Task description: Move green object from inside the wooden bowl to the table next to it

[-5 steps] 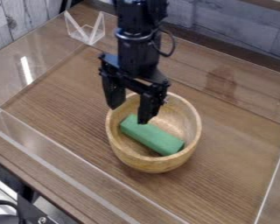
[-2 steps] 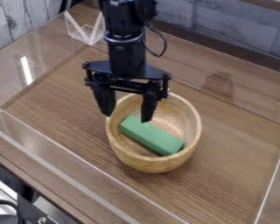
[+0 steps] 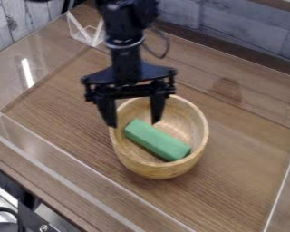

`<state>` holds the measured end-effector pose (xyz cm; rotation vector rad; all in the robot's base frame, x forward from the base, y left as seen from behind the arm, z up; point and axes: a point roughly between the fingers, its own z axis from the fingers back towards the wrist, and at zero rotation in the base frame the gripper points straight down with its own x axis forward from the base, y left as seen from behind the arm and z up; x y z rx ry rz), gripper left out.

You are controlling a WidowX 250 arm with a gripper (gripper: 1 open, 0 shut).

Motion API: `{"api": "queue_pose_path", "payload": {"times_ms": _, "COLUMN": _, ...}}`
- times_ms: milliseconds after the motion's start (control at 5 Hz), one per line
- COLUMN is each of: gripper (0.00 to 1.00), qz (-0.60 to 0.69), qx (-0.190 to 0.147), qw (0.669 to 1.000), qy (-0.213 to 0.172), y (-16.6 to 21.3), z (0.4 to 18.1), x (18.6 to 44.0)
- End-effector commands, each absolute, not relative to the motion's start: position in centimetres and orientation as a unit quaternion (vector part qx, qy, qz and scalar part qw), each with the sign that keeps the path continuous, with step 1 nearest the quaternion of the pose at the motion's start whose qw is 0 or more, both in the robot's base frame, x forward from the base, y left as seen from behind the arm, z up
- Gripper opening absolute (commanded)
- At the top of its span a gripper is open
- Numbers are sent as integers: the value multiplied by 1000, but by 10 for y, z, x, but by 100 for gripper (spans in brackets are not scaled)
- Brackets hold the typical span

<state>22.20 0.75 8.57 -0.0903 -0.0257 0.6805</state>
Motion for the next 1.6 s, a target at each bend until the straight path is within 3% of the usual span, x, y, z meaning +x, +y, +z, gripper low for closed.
{"api": "queue_pose_path", "payload": {"times_ms": 0, "gripper": 100, "qz": 416, "qx": -68, "qw": 906, "qy": -46, "y": 18, "z": 86, "x": 225}}
{"api": "queue_pose_path", "payload": {"times_ms": 400, "gripper": 100, "qz": 480, "qx": -81, "qw": 872, "qy": -47, "y": 2, "z": 84, "x": 240}}
{"api": "queue_pose_path", "payload": {"times_ms": 800, "gripper": 100, "qz": 584, "qx": -77, "qw": 806, "qy": -56, "y": 15, "z": 56, "x": 242}}
{"api": "queue_pose_path", "payload": {"times_ms": 1200, "gripper": 100, "qz": 650, "qx": -70, "qw": 755, "qy": -58, "y": 3, "z": 79, "x": 251}}
{"api": "queue_pose_path", "payload": {"times_ms": 1400, "gripper": 100, "qz": 622, "qx": -73, "qw": 778, "qy": -49, "y": 4, "z": 76, "x": 247}}
